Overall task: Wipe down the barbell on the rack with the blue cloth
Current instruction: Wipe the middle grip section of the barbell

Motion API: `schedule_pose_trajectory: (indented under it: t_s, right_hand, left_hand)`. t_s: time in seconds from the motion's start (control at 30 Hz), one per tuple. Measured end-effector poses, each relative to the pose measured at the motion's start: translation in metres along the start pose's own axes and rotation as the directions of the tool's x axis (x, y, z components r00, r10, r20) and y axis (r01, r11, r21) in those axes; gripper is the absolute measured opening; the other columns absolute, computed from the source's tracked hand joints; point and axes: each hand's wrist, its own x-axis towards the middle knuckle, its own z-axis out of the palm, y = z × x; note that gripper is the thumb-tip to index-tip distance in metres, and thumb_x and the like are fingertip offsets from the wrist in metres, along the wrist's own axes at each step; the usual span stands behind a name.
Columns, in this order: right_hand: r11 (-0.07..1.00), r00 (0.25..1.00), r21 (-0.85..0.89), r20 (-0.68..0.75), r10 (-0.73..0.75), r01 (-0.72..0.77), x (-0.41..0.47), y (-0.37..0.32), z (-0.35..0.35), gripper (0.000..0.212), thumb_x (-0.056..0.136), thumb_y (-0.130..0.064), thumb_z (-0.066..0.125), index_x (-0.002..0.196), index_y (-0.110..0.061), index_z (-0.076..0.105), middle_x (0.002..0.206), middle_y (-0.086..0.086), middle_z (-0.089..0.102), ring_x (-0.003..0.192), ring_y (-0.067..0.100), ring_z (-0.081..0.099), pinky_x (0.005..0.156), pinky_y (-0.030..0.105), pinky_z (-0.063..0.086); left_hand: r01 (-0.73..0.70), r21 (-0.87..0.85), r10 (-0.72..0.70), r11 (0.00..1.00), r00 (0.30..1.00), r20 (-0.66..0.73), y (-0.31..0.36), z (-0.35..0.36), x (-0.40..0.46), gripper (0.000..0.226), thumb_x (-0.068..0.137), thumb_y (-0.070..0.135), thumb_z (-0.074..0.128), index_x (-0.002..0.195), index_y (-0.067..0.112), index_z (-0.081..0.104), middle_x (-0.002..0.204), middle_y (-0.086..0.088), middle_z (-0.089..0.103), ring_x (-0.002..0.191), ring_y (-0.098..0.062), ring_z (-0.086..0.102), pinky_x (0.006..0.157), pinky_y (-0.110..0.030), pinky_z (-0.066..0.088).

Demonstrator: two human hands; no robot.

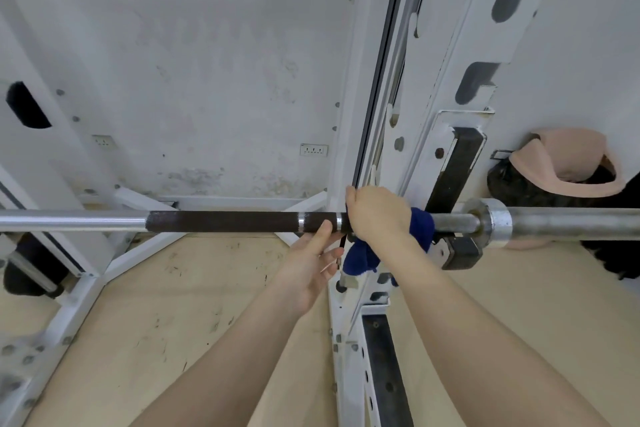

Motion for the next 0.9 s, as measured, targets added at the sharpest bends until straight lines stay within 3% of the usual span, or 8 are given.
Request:
schedule_pose_trajectory:
  t_s: [0.13,0.23,0.37,0.47,0.6,0.7,0.77,0.9]
  right_hand:
    - [0.971,0.926,0.211,-0.377,-0.028,0.115,-0.02,-0.05,0.024,0.019,0.09,-0.015,0.05,0.073,-0.015,0.06,0.062,0.001,0.057,0.06,0.022,0.055,0.063,0.033,0.037]
    - [0.95,0.868,0.242,-0.494,-0.055,0.198,-0.018,-0.053,0.038,0.026,0.09,-0.021,0.048,0.068,-0.02,0.062,0.062,-0.003,0.062,0.061,0.02,0.058,0.067,0.032,0.044]
    - [0.973,0.859,-0.05,-0.462,-0.221,0.223,-0.017,-0.017,0.041,0.03,0.091,-0.027,0.038,0.076,-0.018,0.062,0.067,-0.002,0.063,0.062,0.021,0.059,0.067,0.032,0.045]
    - [0.986,0.929,-0.166,-0.369,-0.03,-0.034,-0.024,0.011,0.032,0.007,0.075,-0.014,0.065,0.073,-0.013,0.058,0.06,0.002,0.059,0.057,0.025,0.058,0.069,0.035,0.045]
    - [0.991,0.961,-0.007,-0.244,0.127,-0.133,-0.024,-0.007,0.022,0.01,0.089,-0.015,0.05,0.097,-0.014,0.055,0.085,0.004,0.064,0.083,0.025,0.06,0.086,0.037,0.04]
    - [0.991,0.94,0.123,-0.342,-0.006,0.052,-0.03,-0.031,0.028,0.018,0.094,-0.022,0.04,0.096,-0.019,0.058,0.094,0.0,0.065,0.093,0.022,0.058,0.089,0.036,0.036]
    - [0.988,0.925,0.127,-0.377,-0.039,0.093,-0.035,-0.02,0.029,0.026,0.096,-0.026,0.035,0.096,-0.021,0.061,0.096,-0.003,0.066,0.096,0.02,0.058,0.094,0.035,0.034]
    - [0.977,0.934,-0.065,-0.314,0.173,-0.202,-0.037,0.023,0.024,0.023,0.095,-0.02,0.036,0.093,-0.021,0.059,0.091,-0.001,0.065,0.094,0.022,0.057,0.102,0.039,0.028]
  left_hand:
    - [-0.054,-0.052,0.057,0.997,0.996,0.062,0.0,-0.02,0.008,0.033,0.093,0.041,0.047,0.111,0.02,0.065,0.109,-0.003,0.067,0.102,-0.015,0.061,0.086,-0.032,0.047]
    - [-0.059,-0.132,0.07,0.989,0.994,0.082,0.002,-0.025,0.01,0.039,0.084,0.047,0.056,0.116,0.025,0.063,0.116,-0.001,0.065,0.111,-0.014,0.059,0.09,-0.032,0.045]
    - [-0.047,-0.079,0.054,0.996,0.995,0.09,0.001,-0.021,0.008,0.039,0.088,0.051,0.044,0.111,0.026,0.063,0.106,0.006,0.069,0.099,-0.009,0.063,0.083,-0.026,0.045]
    - [-0.031,-0.049,0.034,0.998,0.997,0.065,0.005,-0.027,0.009,0.034,0.087,0.05,0.048,0.107,0.028,0.064,0.108,0.007,0.066,0.089,-0.01,0.056,0.076,-0.024,0.042]
    - [-0.027,-0.014,0.027,1.0,0.998,0.053,0.008,-0.031,0.01,0.034,0.087,0.048,0.05,0.11,0.026,0.061,0.105,0.007,0.064,0.087,-0.01,0.054,0.072,-0.024,0.042]
    - [-0.056,0.011,0.055,0.998,0.996,0.067,0.007,-0.025,0.01,0.052,0.087,0.052,0.045,0.122,0.015,0.056,0.096,0.005,0.065,0.087,-0.012,0.057,0.072,-0.026,0.043]
    - [-0.043,-0.004,0.043,0.999,0.999,0.03,0.007,-0.022,0.009,0.051,0.089,0.052,0.044,0.12,0.014,0.055,0.094,0.005,0.065,0.084,-0.012,0.057,0.067,-0.026,0.042]
    - [-0.011,-0.011,0.01,1.0,1.0,-0.005,0.01,-0.022,0.005,0.044,0.09,0.05,0.045,0.119,0.018,0.056,0.099,0.005,0.066,0.082,-0.011,0.057,0.064,-0.023,0.044]
